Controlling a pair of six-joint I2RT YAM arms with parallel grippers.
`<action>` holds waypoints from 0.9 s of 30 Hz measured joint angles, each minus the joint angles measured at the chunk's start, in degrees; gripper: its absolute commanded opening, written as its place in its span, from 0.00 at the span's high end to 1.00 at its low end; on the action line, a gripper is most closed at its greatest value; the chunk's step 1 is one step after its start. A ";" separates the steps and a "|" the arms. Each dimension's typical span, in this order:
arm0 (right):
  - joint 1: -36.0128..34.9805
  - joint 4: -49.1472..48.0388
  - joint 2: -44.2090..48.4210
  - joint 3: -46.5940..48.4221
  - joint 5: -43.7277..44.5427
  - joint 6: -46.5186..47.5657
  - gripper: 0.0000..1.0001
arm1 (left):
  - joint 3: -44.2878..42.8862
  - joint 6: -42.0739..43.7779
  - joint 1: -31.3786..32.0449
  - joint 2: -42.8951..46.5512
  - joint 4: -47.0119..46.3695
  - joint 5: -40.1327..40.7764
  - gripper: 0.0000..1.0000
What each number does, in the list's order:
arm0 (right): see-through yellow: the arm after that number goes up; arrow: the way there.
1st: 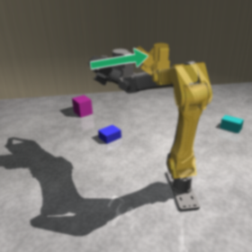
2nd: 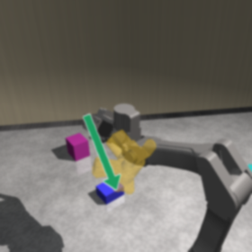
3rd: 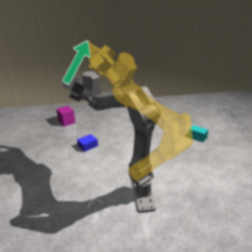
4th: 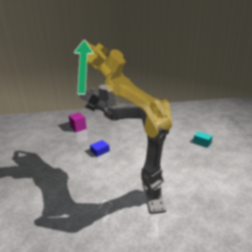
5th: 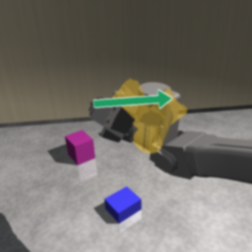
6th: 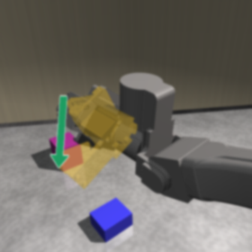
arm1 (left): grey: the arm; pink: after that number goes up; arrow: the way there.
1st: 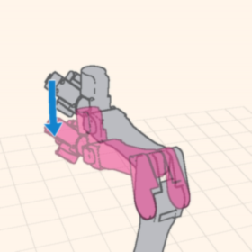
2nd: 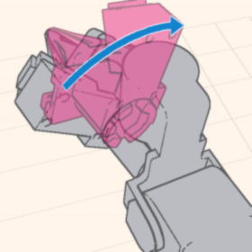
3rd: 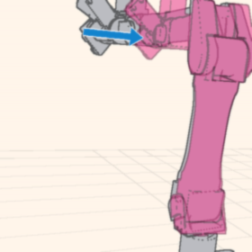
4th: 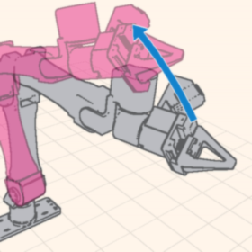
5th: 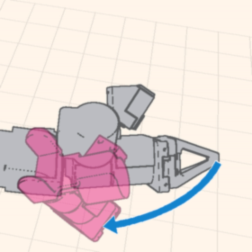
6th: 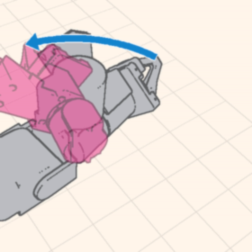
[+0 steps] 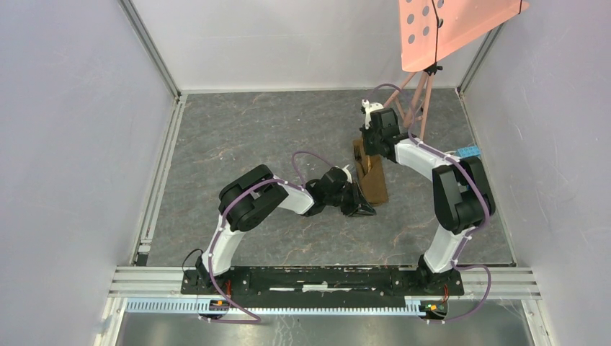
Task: Fold the napkin into a case and place the utensils inside
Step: Insert the spoon into the folded napkin.
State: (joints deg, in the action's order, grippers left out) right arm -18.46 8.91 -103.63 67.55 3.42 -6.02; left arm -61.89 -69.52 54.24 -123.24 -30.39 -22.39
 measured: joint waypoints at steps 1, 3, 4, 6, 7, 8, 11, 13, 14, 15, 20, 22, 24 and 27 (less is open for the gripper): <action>-0.20 0.04 0.85 -0.76 0.28 -0.20 1.00 | -0.02 0.00 0.00 0.00 0.00 0.02 0.80; -0.48 0.48 2.56 -2.19 1.16 -0.61 1.00 | -0.09 0.00 0.00 -0.04 0.07 0.04 0.80; -0.72 0.76 3.37 -2.82 1.75 -0.81 1.00 | -0.11 0.00 0.00 -0.04 0.07 0.07 0.80; -1.25 1.20 4.50 -3.80 2.60 -1.55 1.00 | -0.11 -0.02 0.00 -0.04 0.09 0.11 0.80; -1.46 1.29 5.05 -4.44 3.08 -1.95 1.00 | -0.11 -0.02 0.00 -0.04 0.09 0.15 0.80; -1.73 1.38 5.57 -5.11 3.34 -2.34 1.00 | -0.13 -0.02 0.00 -0.04 0.09 0.22 0.80; -2.29 1.86 6.27 -6.56 3.91 -3.45 1.00 | -0.31 -0.02 0.00 -0.04 0.28 0.46 0.80; -2.47 2.47 6.27 -6.73 4.46 -4.09 1.00 | -0.33 -0.04 0.00 -0.07 0.28 0.68 0.80; -2.47 2.71 6.27 -6.75 4.72 -4.28 0.99 | -0.33 -0.04 0.00 -0.04 0.28 0.85 0.80; -2.45 2.80 6.27 -6.75 4.90 -4.39 0.98 | -0.33 -0.04 0.00 -0.07 0.28 0.92 0.80; -2.45 3.56 6.27 -6.75 6.21 -4.44 0.95 | -0.33 -0.04 0.00 -0.07 0.26 1.16 0.80; -2.45 3.89 6.25 -6.75 6.38 -4.44 0.95 | -0.33 -0.04 0.00 -0.07 0.26 1.31 0.80; -2.45 4.11 6.16 -6.75 6.51 -4.48 0.94 | -0.33 -0.04 0.00 -0.04 0.26 1.36 0.80; -2.45 4.07 5.68 -6.75 6.95 -4.66 0.92 | -0.33 -0.04 0.00 -0.04 0.24 1.38 0.80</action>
State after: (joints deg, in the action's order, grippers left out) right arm -20.91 12.97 -97.95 60.80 10.37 -10.68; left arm -62.22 -69.56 54.24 -123.28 -30.15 -21.02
